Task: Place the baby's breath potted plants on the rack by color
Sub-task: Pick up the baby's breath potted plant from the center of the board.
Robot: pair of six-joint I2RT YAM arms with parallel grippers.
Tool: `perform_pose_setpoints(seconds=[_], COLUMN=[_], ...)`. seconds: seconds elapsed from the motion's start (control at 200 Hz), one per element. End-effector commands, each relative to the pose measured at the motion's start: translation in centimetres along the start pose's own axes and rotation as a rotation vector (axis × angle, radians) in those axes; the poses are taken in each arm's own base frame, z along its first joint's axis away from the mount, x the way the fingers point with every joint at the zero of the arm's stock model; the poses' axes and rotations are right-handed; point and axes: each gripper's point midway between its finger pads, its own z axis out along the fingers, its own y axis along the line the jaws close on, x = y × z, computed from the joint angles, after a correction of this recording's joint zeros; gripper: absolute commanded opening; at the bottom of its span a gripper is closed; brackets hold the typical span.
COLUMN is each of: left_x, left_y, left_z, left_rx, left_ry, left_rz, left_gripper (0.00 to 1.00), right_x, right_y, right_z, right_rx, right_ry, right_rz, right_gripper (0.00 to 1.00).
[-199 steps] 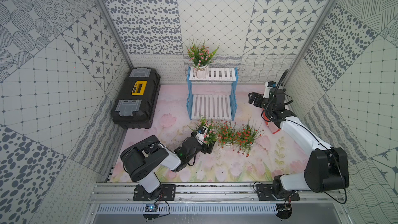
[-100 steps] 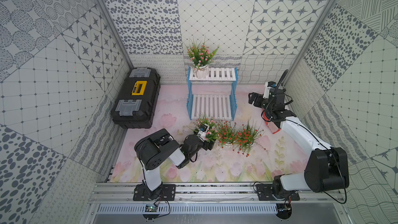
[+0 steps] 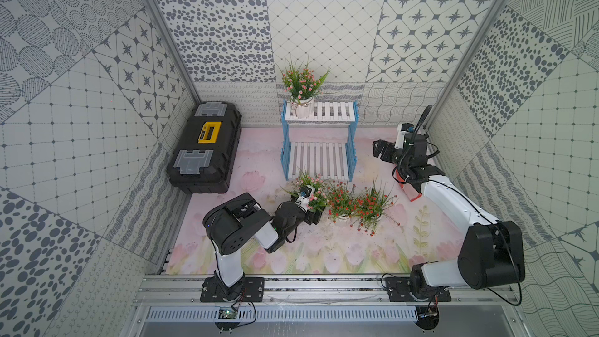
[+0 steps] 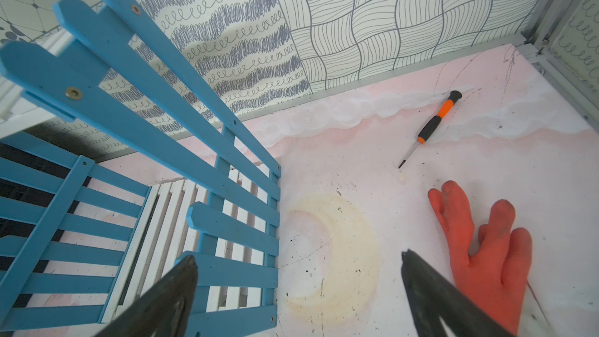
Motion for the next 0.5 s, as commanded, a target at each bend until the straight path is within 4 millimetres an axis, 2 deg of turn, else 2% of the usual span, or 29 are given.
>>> perform_pose_setpoints(seconds=[0.0, 0.24, 0.495], left_x=[-1.1, -2.3, -5.0], left_y=[-0.2, -0.3, -0.1], left_z=[-0.4, -1.2, -2.4], left_rx=[0.014, 0.017, -0.007], left_ry=[-0.039, -0.044, -0.060], left_rz=[0.009, 0.020, 0.054], left_gripper=[0.61, 0.58, 0.56], right_x=[0.0, 0.3, 0.1], right_y=[0.2, 0.2, 0.4], right_z=[0.5, 0.6, 0.6], right_rx=[-0.005, -0.005, -0.005], right_ry=[-0.009, -0.002, -0.008], right_rz=[-0.011, -0.013, -0.015], right_gripper=[0.98, 0.98, 0.98])
